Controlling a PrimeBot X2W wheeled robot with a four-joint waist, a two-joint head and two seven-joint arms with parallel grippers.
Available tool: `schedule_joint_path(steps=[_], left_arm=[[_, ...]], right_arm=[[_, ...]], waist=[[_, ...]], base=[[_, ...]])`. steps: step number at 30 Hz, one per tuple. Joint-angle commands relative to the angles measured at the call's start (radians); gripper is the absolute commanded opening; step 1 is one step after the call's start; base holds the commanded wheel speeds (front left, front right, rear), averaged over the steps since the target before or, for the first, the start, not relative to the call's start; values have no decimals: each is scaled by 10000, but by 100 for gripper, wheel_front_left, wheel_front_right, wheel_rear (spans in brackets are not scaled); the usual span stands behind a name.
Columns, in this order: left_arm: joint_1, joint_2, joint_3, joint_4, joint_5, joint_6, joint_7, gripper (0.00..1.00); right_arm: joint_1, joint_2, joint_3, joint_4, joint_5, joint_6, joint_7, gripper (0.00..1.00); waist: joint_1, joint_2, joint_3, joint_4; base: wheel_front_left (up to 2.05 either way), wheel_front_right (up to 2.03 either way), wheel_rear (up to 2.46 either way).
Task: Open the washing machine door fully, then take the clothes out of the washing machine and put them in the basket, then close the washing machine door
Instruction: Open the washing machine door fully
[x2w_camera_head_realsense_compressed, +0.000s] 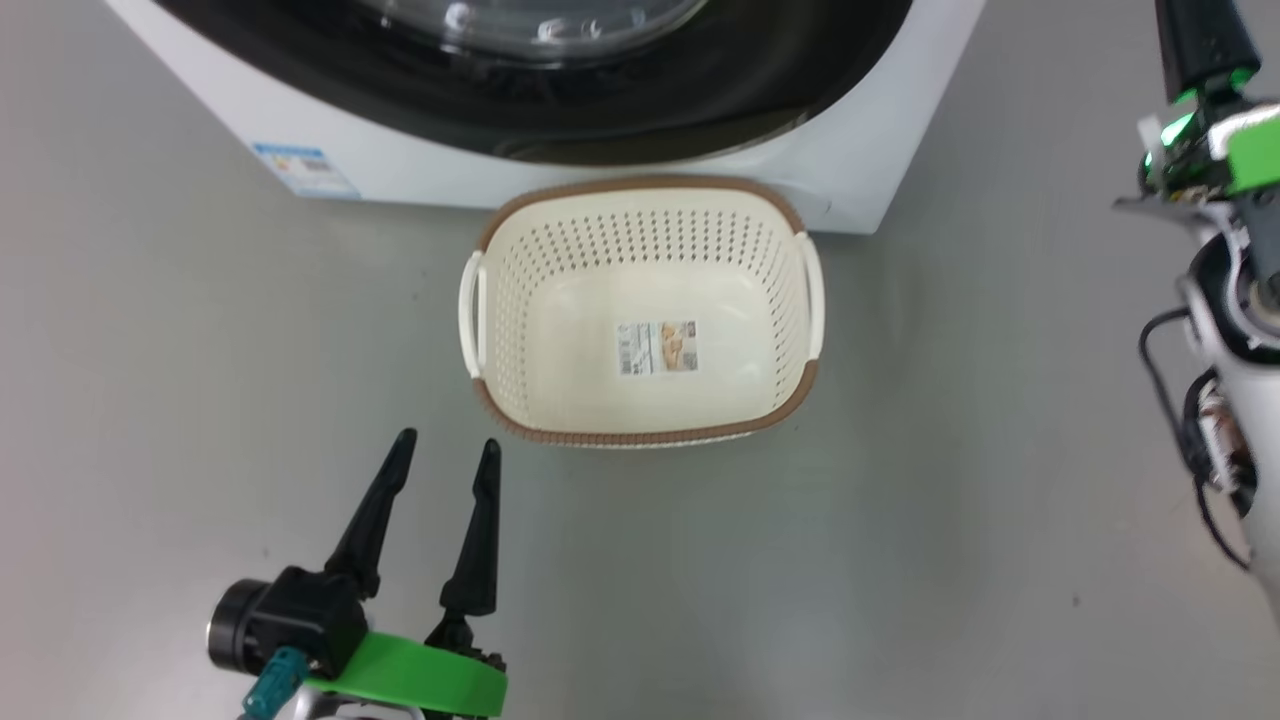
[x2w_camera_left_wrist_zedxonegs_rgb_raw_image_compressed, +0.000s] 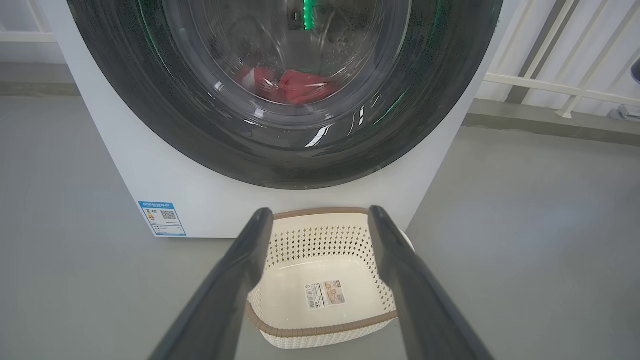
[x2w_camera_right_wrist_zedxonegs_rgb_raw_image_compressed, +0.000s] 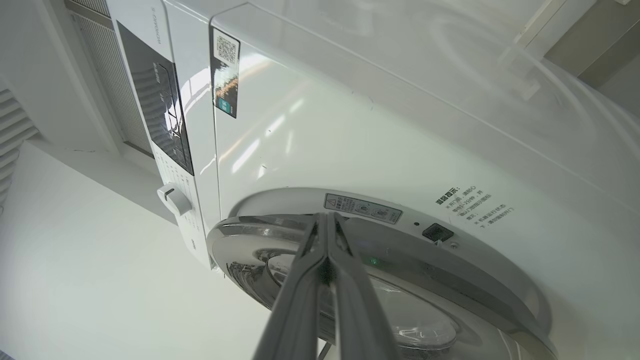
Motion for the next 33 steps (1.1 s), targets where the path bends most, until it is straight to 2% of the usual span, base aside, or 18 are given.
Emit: schedule_joint_path(steps=[1,21,33], left_arm=[[-252,95,202,-223,-146,69,-93,100],[-736,95,-612,-215,-679,286,-93,100],[-832,95,-952,-303,-885,332,-93,100]], right_arm=[[-352,-122,151,-123,185,4,357,0],[-2668,-1005,-69,1315,1457,4,4323,0],[-4099,-1243,-130,2544,1303,4,5114,0]], waist=[[0,0,555,375],[0,0,1393,1265],[0,0,1765,1568]], base=[[0,0,0],[0,0,0],[0,0,0]])
